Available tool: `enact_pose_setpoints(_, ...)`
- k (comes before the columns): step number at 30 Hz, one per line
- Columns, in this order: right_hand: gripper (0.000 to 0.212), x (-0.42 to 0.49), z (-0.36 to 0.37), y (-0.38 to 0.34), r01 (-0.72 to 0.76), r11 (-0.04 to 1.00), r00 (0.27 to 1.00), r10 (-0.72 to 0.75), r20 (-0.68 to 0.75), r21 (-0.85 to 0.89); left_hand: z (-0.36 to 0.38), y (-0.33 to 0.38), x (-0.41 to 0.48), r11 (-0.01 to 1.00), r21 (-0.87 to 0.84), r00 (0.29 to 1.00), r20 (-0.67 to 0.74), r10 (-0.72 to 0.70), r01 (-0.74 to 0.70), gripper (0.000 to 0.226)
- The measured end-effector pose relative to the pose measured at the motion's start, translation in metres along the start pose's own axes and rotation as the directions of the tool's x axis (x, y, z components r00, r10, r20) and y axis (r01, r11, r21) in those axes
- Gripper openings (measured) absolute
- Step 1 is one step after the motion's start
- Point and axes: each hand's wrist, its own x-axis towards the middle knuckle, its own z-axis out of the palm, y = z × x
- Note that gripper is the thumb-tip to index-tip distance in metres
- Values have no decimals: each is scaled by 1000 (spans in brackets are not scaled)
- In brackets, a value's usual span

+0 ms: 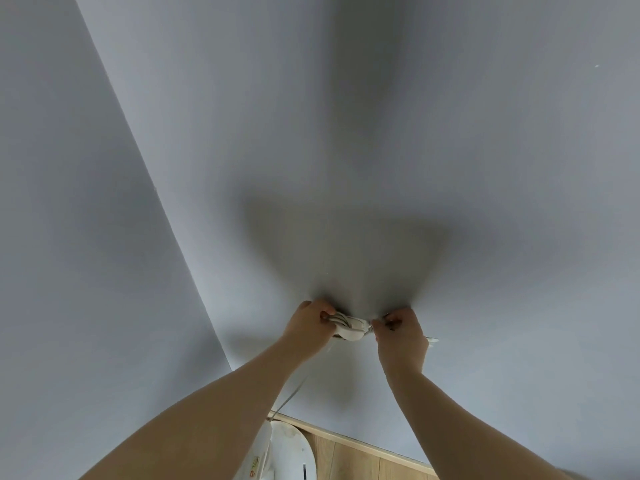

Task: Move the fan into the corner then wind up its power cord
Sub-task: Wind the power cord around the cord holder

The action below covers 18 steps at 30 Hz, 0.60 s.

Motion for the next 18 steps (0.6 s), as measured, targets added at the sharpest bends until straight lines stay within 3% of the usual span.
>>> enact_pose_setpoints(4,20,6,2,-3,-77,997,997,77,-3,20,3,-2,-8,939,259,972,122,201,-226,42)
enact_pose_setpoints(8,24,1,2,-4,-124,986,992,127,-20,115,12,-1,-17,771,554,948,229,223,-315,55)
enact_pose_setpoints(14,25,-3,0,-16,-174,969,985,170,37,173,5,0,-20,773,547,938,294,182,-321,64)
enact_pose_setpoints(18,27,-13,7,-24,-11,994,996,2,85,104,-1,-1,-20,924,285,955,226,195,-256,58)
